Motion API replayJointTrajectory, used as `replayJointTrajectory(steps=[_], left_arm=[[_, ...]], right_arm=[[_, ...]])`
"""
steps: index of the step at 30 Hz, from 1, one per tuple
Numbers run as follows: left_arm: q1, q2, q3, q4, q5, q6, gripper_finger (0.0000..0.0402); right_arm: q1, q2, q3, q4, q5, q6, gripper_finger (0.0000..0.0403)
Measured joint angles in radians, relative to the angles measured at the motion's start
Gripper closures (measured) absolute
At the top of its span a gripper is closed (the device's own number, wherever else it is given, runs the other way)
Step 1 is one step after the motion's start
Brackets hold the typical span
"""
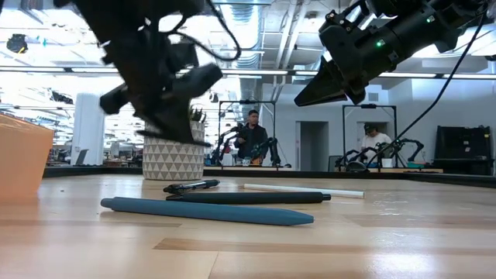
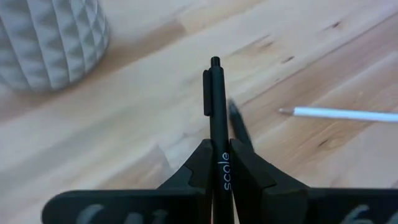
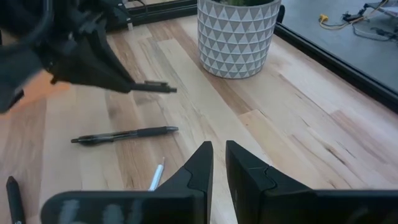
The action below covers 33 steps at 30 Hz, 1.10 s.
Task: Sort pens & pencils
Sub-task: Put the black pen into the orange bin
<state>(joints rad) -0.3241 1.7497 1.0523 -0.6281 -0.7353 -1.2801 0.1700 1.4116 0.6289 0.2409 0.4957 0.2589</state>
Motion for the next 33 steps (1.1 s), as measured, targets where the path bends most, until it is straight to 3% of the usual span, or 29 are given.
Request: replayJointTrajectory(steps=[10,20,26,33], left_arm=[[0.110,-0.236,0.000,-0.032,0.077,0.409,0.0382],[0.237,-0.408,0.001,-0.198,0.353,0.674,0.0382],[0.209,-0.427,0.001,-0.236,0.457,0.770,0.0382],[0.121,-0.427,0.001,-0.249,0.527,0.764,0.0382]], right_arm=[[0.000,0.000,0.000,0.007,0.001,0.082,0.0336],[0.029,0.000,0.000,-0.031,-0.012,0.266,0.0336],[0.060,0.000,0.000,0.008,-0.004,0.275,0.0336],[0.058,0.000,0.000,0.048,-0.001,0.275,0.0336]])
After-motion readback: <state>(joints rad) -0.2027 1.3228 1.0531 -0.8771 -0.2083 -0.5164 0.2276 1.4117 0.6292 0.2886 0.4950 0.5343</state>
